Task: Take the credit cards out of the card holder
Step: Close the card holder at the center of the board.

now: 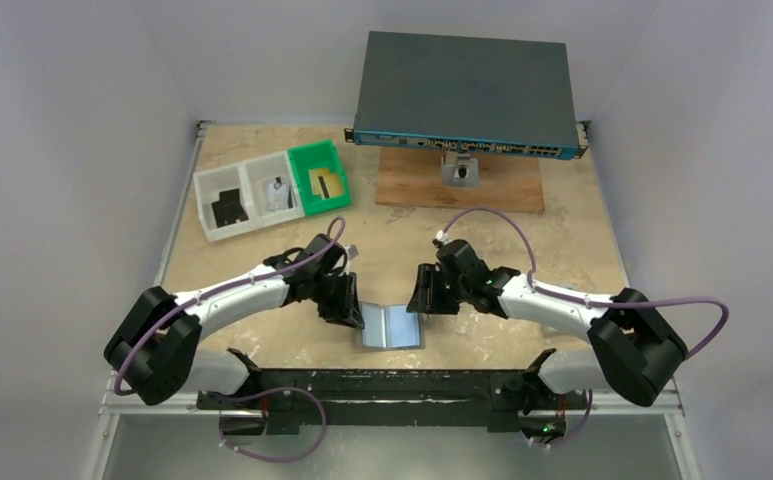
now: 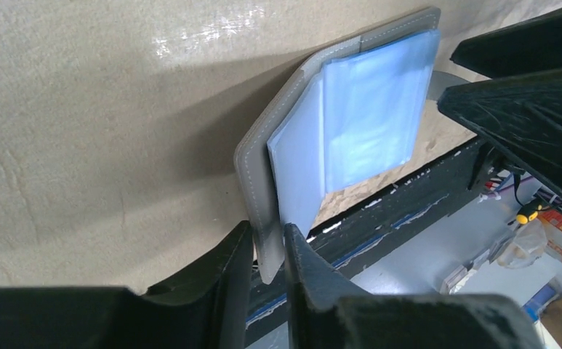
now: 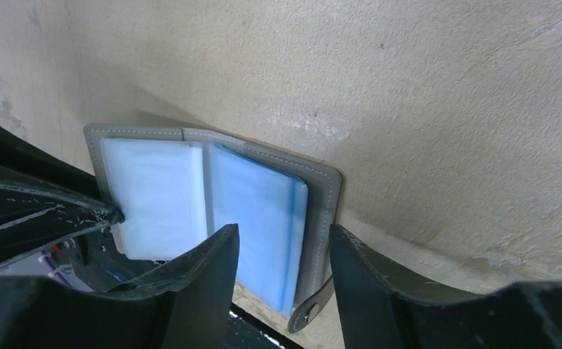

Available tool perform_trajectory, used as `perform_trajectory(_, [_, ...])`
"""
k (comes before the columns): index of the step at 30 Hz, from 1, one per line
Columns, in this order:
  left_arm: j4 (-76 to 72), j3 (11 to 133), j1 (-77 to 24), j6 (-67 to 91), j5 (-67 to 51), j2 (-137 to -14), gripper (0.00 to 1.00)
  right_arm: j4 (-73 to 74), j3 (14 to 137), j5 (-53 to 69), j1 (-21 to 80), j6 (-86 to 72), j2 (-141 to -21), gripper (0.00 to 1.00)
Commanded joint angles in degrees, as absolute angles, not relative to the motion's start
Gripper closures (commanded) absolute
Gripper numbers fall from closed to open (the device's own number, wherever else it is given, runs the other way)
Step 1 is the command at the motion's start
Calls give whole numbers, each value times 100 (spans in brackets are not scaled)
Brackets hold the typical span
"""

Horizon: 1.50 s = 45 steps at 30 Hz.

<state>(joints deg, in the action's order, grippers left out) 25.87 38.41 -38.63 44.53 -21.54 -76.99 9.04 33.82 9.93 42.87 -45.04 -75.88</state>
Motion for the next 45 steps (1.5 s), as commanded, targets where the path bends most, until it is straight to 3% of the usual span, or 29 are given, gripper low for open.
perform_trajectory(1, [2536,4043,-3954,4588,-2232,-7497,81,795,3475,817,4325,-4519,-7615,55])
perform_trajectory(4, [2661,4087,-3972,4579,-2157,-7470,86,930,3499,715,4332,-4485,-7625,60])
perform_trajectory(9, [2979,4237,-4007,4588,-1969,-7403,100,1168,3523,562,4326,-4399,-7515,58])
perform_trajectory(15, [3516,4519,-4039,4608,-1627,-7220,100,1381,3588,516,4432,-4348,-7309,50])
perform_trajectory(22, [3898,4747,-4058,4584,-1485,-7070,100,1293,3646,536,4774,-4496,-7428,51])
perform_trajectory(25, [4020,4837,-4093,4594,-1424,-7096,100,1222,3649,521,4824,-4549,-7536,58])
perform_trajectory(31, [4073,4921,-4163,4629,-1348,-7138,100,1165,3685,473,4834,-4592,-7637,91])
perform_trajectory(34, [4023,4992,-4239,4684,-1385,-7217,100,1100,3715,499,4849,-4594,-7726,100])
perform_trajectory(38, [3832,5143,-4421,4816,-1482,-7373,98,1029,3748,533,4894,-4615,-7798,100])
perform_trajectory(45, [3289,5373,-4745,5009,-1705,-7901,73,1001,3796,537,4946,-4658,-7842,100])
